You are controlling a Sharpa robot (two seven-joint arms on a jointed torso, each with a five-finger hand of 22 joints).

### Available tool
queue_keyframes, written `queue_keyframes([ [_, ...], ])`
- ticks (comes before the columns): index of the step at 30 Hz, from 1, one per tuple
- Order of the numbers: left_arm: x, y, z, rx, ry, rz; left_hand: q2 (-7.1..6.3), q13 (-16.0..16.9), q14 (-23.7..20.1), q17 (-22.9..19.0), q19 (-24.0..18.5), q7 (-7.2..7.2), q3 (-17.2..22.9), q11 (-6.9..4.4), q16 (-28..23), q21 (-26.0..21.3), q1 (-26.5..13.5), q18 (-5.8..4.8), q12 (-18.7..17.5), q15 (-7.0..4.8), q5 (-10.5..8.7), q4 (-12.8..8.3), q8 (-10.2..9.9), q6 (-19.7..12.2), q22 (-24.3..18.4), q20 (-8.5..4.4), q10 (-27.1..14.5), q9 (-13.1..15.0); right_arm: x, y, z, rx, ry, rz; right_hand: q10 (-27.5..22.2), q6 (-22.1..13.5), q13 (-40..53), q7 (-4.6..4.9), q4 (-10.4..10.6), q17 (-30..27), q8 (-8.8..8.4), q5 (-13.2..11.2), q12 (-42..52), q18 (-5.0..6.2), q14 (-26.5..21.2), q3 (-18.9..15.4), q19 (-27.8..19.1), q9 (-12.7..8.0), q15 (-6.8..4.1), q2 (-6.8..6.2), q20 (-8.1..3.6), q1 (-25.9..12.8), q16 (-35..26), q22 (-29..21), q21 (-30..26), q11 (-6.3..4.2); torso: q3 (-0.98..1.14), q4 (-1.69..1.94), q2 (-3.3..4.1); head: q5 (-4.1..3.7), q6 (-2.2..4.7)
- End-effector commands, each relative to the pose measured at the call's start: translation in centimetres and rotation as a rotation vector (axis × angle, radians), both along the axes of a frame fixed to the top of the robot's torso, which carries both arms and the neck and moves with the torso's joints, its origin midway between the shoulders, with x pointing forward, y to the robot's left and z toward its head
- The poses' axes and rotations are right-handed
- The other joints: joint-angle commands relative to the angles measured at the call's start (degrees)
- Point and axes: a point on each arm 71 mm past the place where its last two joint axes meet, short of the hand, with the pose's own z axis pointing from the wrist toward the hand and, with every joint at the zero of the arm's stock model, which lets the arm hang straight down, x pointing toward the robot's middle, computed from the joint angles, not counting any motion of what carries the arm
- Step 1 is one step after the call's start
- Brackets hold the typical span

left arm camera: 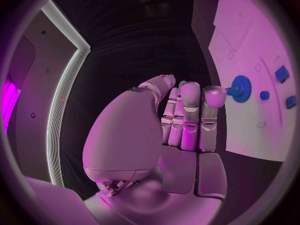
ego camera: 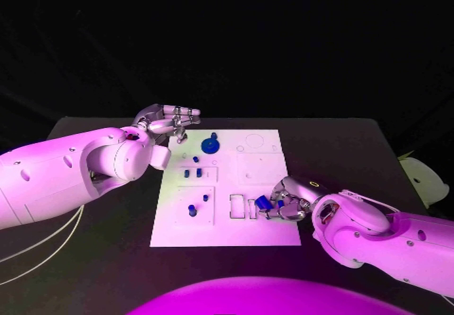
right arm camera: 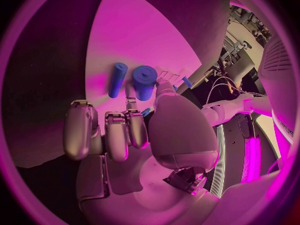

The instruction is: Assemble the parts on the task board

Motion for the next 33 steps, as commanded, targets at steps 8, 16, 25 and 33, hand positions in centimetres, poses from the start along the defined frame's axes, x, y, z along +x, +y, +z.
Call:
queue_keyframes([
  [8, -0.1, -0.2, 0.1, -0.011, 0.001, -0.019, 0.33, 0.0, -0.4, 0.0, -0.3, -0.07, -0.1, -0.08, -0.2, -0.4, 0.1, 0.54, 0.2, -0.1, 0.03, -0.3, 0.0, -0.6, -0.1, 0.26, -0.4, -0.1, -0.2, 0.2, -0.7, -0.026, 0.016, -0.002, 0.0, 0.3, 5.4, -0.34, -0.1, 9.5, 0.51, 1.2, -0.1, -0.71, 4.8, -0.4, 0.7, 0.4, -0.28, 1.23, -0.2, 0.7, 0.2, 9.2, 0.2, -0.29, -0.01, 0.05, -0.03, 0.1, 0.0],
  [16, -0.1, -0.1, 0.1, -0.011, 0.0, -0.017, 0.33, 0.0, -0.4, 0.0, -0.3, -0.07, -0.1, -0.08, -0.2, -0.4, 0.1, 0.54, 0.2, -0.1, 0.03, -0.3, 0.0, -0.6, -0.1, 0.26, -0.4, -0.1, -0.5, 0.0, 0.2, 0.048, -0.039, -0.045, 0.8, 1.0, 6.3, -0.92, -0.3, 10.4, 1.3, 5.7, 0.4, -1.01, 5.0, -0.3, 1.3, 1.4, -0.76, 2.29, -0.62, 2.6, 0.6, 9.9, 1.7, -0.85, 0.0, 0.07, -0.1, 0.3, 0.04],
  [25, -0.1, -0.2, 0.1, -0.011, 0.003, -0.02, 0.33, 0.0, -0.4, 0.0, -0.3, -0.07, -0.1, -0.08, -0.2, -0.4, 0.1, 0.54, 0.2, -0.1, 0.03, -0.3, 0.0, -0.6, -0.1, 0.26, -0.4, -0.1, -0.9, 0.8, 2.5, 0.158, -0.078, -0.066, 1.3, 1.5, 6.8, -1.26, -0.2, 10.7, 1.52, 7.8, 0.6, -1.2, 5.1, -0.5, 1.7, 1.8, -1.01, 2.73, -0.85, 3.0, 0.7, 10.3, 2.7, -1.16, -0.03, 0.16, -0.17, 0.23, 0.21],
  [33, -0.1, -0.3, 0.1, -0.012, 0.003, -0.023, 0.33, 0.0, -0.4, 0.0, -0.3, -0.07, -0.1, -0.08, -0.2, -0.4, 0.1, 0.54, 0.2, -0.1, 0.03, -0.3, 0.0, -0.6, -0.1, 0.26, -0.4, -0.1, -0.9, 2.2, 2.5, 0.171, -0.032, -0.037, 1.3, 1.5, 6.8, -1.28, -0.2, 10.7, 1.54, 8.0, 0.6, -1.18, 5.1, -0.5, 1.7, 1.9, -1.06, 2.87, -0.9, 3.0, 0.7, 10.3, 2.6, -1.2, -0.09, 0.09, -0.07, 0.4, 0.7],
])
